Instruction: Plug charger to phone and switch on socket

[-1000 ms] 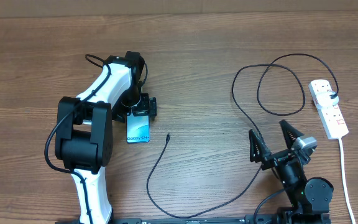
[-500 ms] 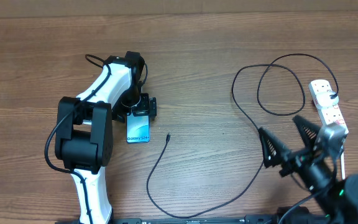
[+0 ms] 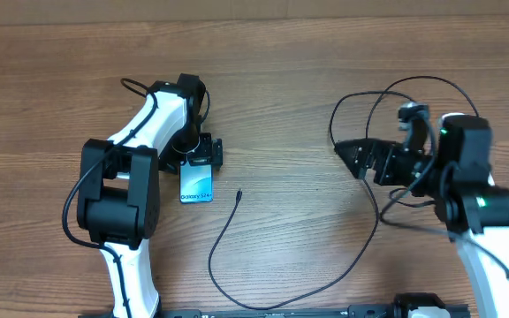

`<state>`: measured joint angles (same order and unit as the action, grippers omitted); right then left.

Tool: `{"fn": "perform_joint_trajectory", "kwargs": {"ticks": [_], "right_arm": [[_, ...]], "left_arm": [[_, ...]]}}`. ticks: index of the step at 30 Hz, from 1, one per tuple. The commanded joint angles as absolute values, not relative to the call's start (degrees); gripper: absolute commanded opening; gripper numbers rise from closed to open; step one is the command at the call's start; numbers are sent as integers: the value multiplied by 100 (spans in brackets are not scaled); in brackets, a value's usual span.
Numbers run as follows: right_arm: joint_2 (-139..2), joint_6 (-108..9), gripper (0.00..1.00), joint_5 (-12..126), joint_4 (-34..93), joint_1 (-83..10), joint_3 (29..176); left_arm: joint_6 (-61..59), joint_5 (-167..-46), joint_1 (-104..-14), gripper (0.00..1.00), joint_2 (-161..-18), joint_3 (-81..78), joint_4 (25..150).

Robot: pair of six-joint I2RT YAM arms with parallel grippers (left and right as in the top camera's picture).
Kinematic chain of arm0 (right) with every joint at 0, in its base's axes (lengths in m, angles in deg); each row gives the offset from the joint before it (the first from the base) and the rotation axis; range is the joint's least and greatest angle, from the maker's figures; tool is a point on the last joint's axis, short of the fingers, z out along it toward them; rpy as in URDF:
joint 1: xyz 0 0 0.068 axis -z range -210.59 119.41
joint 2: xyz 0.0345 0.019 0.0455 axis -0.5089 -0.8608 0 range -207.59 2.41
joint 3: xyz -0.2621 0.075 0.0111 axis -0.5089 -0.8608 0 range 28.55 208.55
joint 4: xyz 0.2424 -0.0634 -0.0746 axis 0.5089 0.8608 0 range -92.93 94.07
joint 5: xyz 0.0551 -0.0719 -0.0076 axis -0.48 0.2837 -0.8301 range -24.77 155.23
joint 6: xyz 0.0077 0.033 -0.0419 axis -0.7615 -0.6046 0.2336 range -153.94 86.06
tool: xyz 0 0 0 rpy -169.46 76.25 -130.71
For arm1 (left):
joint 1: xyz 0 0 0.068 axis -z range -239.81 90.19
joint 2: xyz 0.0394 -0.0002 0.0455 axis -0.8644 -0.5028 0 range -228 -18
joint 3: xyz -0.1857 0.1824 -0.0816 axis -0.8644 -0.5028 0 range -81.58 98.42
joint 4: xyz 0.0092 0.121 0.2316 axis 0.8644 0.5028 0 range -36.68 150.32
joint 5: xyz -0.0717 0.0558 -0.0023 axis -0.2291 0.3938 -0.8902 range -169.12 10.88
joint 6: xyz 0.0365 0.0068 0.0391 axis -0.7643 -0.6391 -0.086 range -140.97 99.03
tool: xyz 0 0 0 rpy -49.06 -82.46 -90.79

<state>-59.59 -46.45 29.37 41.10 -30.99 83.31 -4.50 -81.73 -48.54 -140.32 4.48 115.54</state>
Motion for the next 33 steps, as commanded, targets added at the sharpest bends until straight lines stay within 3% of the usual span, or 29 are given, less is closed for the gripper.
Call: {"fn": "perform_joint_trajectory", "kwargs": {"ticks": [1, 5, 15, 20, 28, 33], "right_arm": [[-6457, -4564, 94, 2570, 4259, -3156, 8416], [-6820, -4567, 95, 2690, 4440, -3307, 8412], [-7036, -4591, 99, 3434, 4838, -3676, 8412], [-7036, -4595, 100, 3434, 4884, -3696, 8412], [-7036, -4617, 100, 3434, 4954, -3698, 8412], [-7039, -4757, 100, 3436, 4947, -3698, 8410]], "left_arm": [[-561, -8184, -4843, 95, -14334, -11, 11285], [-579, -8144, -4843, 87, -14334, -81, 11232], [-575, -8171, -4854, 86, -14334, -72, 11147], [-511, -8238, -4892, 78, -14334, -19, 11149], [-4, -8372, -5049, 75, -14334, 317, 11029], [201, -9156, -5191, 74, -14334, 475, 10972]]}}
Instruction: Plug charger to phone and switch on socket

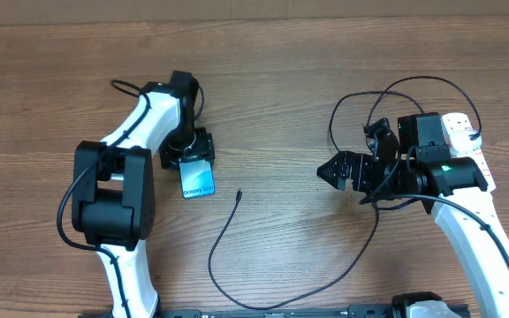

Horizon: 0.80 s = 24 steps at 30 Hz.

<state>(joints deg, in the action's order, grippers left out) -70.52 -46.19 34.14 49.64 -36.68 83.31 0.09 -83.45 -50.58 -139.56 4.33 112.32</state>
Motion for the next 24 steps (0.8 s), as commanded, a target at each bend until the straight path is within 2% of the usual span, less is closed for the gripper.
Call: {"fn": "perform_joint_trajectory", "kwargs": {"ticks": [1, 4, 5, 10, 24], "right_arm": [[-7039, -4770, 100, 3434, 4945, -3698, 8410], [-7039, -4768, 100, 3434, 4947, -3698, 8410], [-7039, -4768, 100, 3436, 4947, -3698, 8410], [-7039, -4768, 100, 3434, 4969, -3698, 8410], [-7039, -4763, 100, 3436, 5078, -3698, 8401]], "left_arm": [[204, -9375, -5211, 75, -14334, 475, 10944], [201, -9550, -5219, 84, -14334, 475, 10946], [199, -9432, -5209, 90, -14334, 472, 11014], [199, -8929, -5110, 99, -14334, 470, 11226], [614, -8254, -4769, 98, -14334, 468, 11359]]}}
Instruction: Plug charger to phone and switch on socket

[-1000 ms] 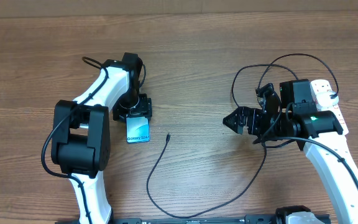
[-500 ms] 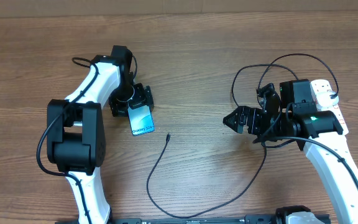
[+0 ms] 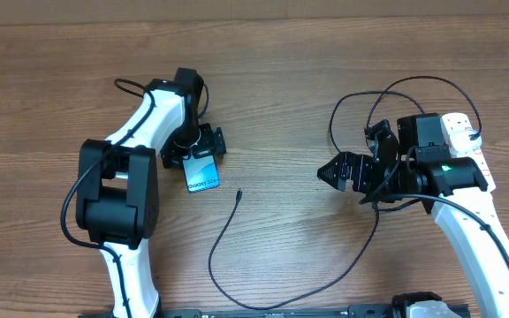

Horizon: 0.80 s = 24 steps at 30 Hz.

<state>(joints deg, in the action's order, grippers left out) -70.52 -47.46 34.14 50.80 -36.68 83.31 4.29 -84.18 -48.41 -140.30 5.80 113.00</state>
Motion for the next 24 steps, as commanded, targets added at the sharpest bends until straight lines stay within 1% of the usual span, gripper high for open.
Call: {"fn": "perform_joint_trajectory", "kwargs": {"ticks": [1, 6, 17, 24], "right_arm": [[-7039, -4763, 100, 3436, 5078, -3698, 8401], [-7039, -4763, 100, 3438, 5076, -3698, 8401], [-7039, -4763, 100, 3565, 5065, -3698, 8401], [-7039, -4763, 100, 3565, 5048, -3698, 8401]], "left_arm": [[660, -8197, -4771, 98, -14334, 468, 11401], [896, -7849, -4819, 100, -14334, 468, 11479], [1146, -7915, -4994, 100, -14334, 468, 11396], [1098, -8046, -5005, 100, -14334, 468, 11145]]}}
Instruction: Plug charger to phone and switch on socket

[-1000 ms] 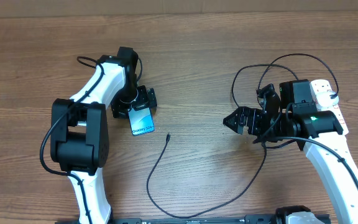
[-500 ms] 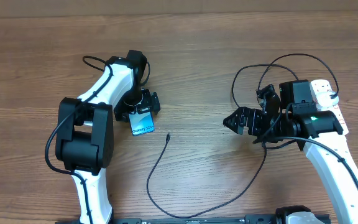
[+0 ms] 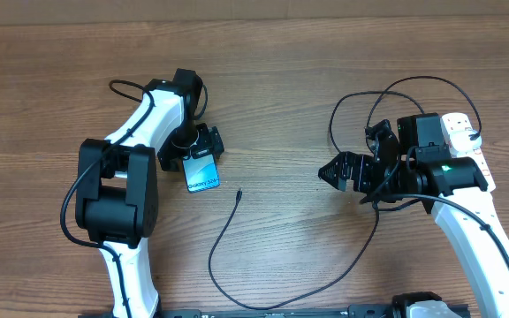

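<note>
The phone [image 3: 202, 174], showing a blue screen, lies tilted on the wooden table with its lower end towards the cable tip. My left gripper [image 3: 198, 147] is shut on the phone's far end. The black charger cable's plug tip [image 3: 239, 193] lies loose just right of the phone. From there the cable [image 3: 263, 306] runs along the front and up to loops at the right. A white socket strip [image 3: 463, 132] shows behind my right arm. My right gripper [image 3: 327, 173] points left, well clear of the plug tip, and its jaws do not show clearly.
The cable's loops [image 3: 387, 95] lie around and under my right wrist. The table's far edge [image 3: 254, 16] runs along the top. Bare wood [image 3: 281, 106] lies between the two arms.
Hardly anything differs. My left gripper has shifted a touch to the left with the phone still in it. The right arm and the cable have stayed put.
At first the phone lay straight under my left gripper and my right arm covered the socket strip. Then my right gripper stood further left and forward, with the strip in view. The phone was then tilted and nearer the plug tip, where it stays.
</note>
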`<state>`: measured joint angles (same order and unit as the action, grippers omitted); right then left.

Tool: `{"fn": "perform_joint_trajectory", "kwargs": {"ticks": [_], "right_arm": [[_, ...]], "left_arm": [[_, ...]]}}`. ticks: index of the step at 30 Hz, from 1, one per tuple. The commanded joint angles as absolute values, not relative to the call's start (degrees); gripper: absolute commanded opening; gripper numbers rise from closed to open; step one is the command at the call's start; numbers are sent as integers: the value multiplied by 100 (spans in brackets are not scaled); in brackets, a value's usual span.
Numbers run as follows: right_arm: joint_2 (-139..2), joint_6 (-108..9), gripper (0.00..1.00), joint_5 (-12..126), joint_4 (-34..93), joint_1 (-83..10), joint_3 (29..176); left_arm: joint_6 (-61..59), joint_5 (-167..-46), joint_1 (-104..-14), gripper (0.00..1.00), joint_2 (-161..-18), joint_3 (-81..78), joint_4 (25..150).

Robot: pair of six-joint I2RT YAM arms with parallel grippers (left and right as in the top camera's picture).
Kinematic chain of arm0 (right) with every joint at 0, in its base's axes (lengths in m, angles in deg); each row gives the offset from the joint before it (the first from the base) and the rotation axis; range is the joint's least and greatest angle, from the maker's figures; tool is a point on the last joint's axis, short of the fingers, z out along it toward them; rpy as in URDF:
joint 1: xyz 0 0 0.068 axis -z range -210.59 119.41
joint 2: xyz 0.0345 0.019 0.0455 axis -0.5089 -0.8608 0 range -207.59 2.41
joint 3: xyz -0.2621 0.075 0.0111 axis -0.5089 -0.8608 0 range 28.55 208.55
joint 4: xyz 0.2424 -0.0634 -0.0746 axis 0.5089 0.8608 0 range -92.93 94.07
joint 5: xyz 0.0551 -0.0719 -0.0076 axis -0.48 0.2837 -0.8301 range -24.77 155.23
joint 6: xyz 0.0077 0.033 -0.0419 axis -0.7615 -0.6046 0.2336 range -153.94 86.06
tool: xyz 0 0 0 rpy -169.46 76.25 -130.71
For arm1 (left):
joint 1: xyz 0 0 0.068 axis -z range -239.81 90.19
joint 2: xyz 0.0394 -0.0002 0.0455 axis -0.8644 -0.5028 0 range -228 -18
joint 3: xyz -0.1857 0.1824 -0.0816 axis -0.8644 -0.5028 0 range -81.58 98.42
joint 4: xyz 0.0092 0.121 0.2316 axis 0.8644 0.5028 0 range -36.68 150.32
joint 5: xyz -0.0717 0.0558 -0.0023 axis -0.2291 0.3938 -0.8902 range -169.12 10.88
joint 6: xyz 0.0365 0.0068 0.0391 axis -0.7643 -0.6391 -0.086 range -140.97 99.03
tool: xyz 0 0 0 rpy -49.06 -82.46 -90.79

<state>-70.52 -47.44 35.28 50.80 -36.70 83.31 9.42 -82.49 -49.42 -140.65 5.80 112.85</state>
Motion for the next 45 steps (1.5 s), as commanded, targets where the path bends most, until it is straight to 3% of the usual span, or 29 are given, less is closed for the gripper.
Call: {"fn": "perform_joint_trajectory", "kwargs": {"ticks": [1, 5, 12, 16, 26, 33, 39, 45], "right_arm": [[-7039, -4763, 100, 3565, 5039, -3698, 8401], [-7039, -4763, 100, 3565, 5034, -3698, 8401], [-7039, -4763, 100, 3565, 5034, -3698, 8401], [-7039, -4763, 100, 3565, 5037, -3698, 8401], [-7039, -4768, 100, 3396, 4989, -3703, 8401], [-7338, -4809, 100, 3038, 4766, -3956, 8401], [-8090, -5349, 99, 3040, 4092, -4710, 8401], [-9115, -6389, 98, 3283, 2390, -5877, 8401]], "left_arm": [[1098, -8044, -5005, 100, -14334, 468, 11149], [1095, -8046, -5005, 87, -14334, 468, 11154], [868, -8133, -5005, 87, -14334, 468, 11046], [722, -8238, -5005, 78, -14334, 468, 11003], [-467, -9524, -5005, 75, -14334, 468, 11040], [-999, -10490, -5005, 79, -14334, 468, 11158], [-1073, -10734, -5005, 80, -14334, 468, 11243], [-1073, -10776, -5005, 80, -14334, 468, 11341]]}}
